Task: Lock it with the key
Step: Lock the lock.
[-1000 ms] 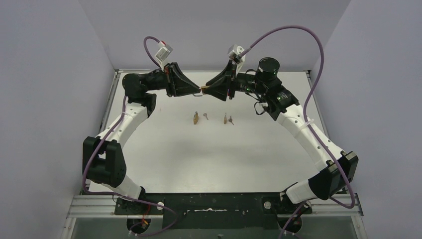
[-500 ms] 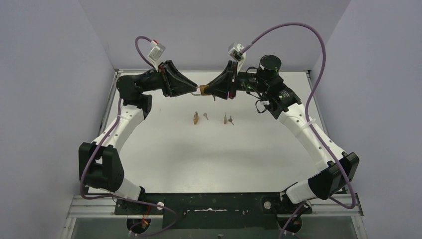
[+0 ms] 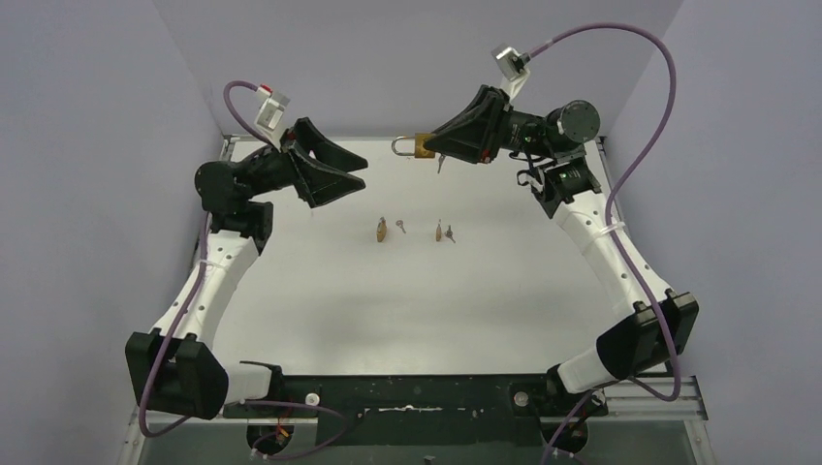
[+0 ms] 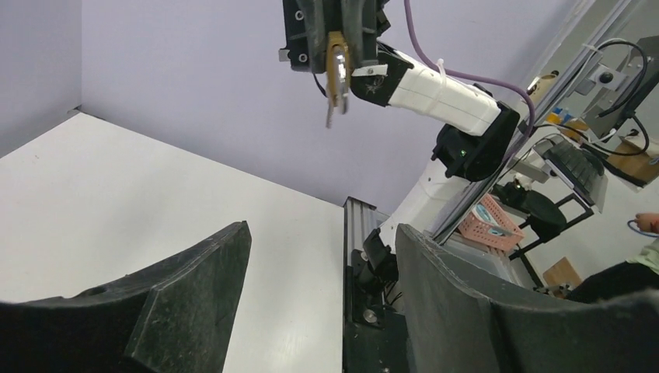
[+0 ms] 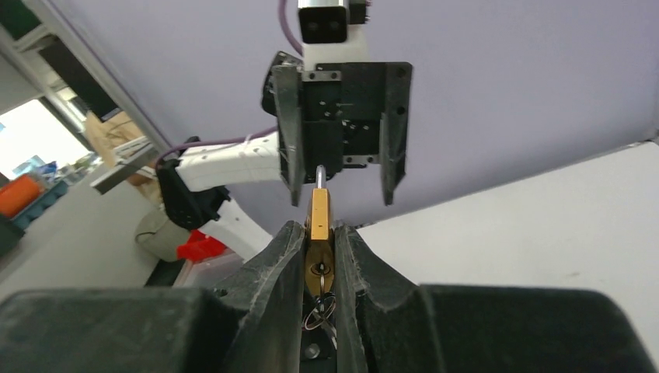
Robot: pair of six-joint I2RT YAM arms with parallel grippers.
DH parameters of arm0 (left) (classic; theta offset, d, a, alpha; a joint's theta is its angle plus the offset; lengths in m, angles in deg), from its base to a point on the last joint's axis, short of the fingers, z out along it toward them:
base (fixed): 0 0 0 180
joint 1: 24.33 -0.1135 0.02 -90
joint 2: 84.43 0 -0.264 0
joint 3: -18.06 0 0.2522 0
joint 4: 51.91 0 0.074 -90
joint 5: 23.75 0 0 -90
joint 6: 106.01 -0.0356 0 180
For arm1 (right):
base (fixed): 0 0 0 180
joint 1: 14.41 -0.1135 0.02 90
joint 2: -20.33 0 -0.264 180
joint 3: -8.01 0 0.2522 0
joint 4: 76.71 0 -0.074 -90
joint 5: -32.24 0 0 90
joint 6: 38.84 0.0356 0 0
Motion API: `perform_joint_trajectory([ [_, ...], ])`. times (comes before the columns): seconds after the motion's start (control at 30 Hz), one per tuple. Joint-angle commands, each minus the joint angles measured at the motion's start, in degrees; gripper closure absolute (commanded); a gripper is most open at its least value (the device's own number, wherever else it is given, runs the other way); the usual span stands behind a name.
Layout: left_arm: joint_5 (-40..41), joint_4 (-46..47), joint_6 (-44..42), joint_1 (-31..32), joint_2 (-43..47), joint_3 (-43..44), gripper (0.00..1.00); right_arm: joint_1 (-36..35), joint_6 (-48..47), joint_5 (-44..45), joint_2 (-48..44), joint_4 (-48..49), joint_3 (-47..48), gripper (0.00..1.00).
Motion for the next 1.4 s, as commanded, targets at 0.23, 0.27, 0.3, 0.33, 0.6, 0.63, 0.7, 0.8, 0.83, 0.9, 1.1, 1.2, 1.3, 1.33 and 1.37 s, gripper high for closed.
perform_joint_trajectory([
  [0.23,1.42,28.71,26.08,0.90,-6.91,6.17,0.34,-3.06,29.97,-6.94,7.49,31.04,5.89,1.00],
  [0.27,1.11,28.71,26.35,0.96,-6.81,6.74,0.35,-3.43,29.28,-6.99,7.57,30.22,5.88,1.00],
  [0.3,0.73,28.68,26.61,1.00,-6.71,7.23,0.35,-3.76,28.29,-7.00,7.66,29.20,5.92,1.00],
  [0.33,0.63,28.56,27.03,1.01,-6.66,7.62,0.35,-4.02,27.01,-7.03,7.66,27.31,5.83,1.00],
  [0.6,0.50,27.48,28.64,1.79,-6.53,9.89,0.43,-5.76,17.33,-6.58,7.82,17.04,6.25,1.00],
  [0.63,0.17,27.38,28.90,2.14,-6.67,10.15,0.43,-5.79,17.33,-6.53,7.96,17.07,6.39,1.00],
  [0.7,-0.45,27.12,29.30,2.89,-7.07,10.34,0.43,-5.87,17.37,-6.55,8.18,17.11,6.69,1.00],
  [0.8,-1.25,27.20,29.94,4.12,-7.26,10.67,0.45,-5.88,17.40,-6.51,8.41,17.17,7.03,1.00],
  [0.83,-1.36,27.18,30.08,4.38,-7.28,10.74,0.46,-5.84,17.33,-6.48,8.43,17.21,7.16,1.00],
  [0.9,-1.49,26.95,30.21,4.81,-7.26,10.95,0.48,-5.87,17.41,-6.49,8.54,17.19,7.26,1.00],
  [1.1,-1.52,27.13,30.99,5.24,-7.75,11.82,0.58,-5.82,17.41,-6.68,8.52,17.19,7.41,1.00],
  [1.2,-1.42,27.18,31.42,5.51,-8.19,12.20,0.66,-5.87,17.41,-6.84,8.40,17.19,7.31,1.00],
  [1.3,-1.15,27.04,31.62,5.51,-8.75,12.57,0.70,-5.79,17.49,-7.00,8.28,17.22,7.14,1.00],
  [1.33,-1.00,27.01,31.69,5.52,-8.89,12.69,0.70,-5.87,17.50,-6.99,8.21,17.20,7.13,1.00],
  [1.37,-0.97,26.94,31.71,5.57,-9.16,12.81,0.70,-5.84,17.50,-6.97,8.22,17.19,7.08,1.00],
])
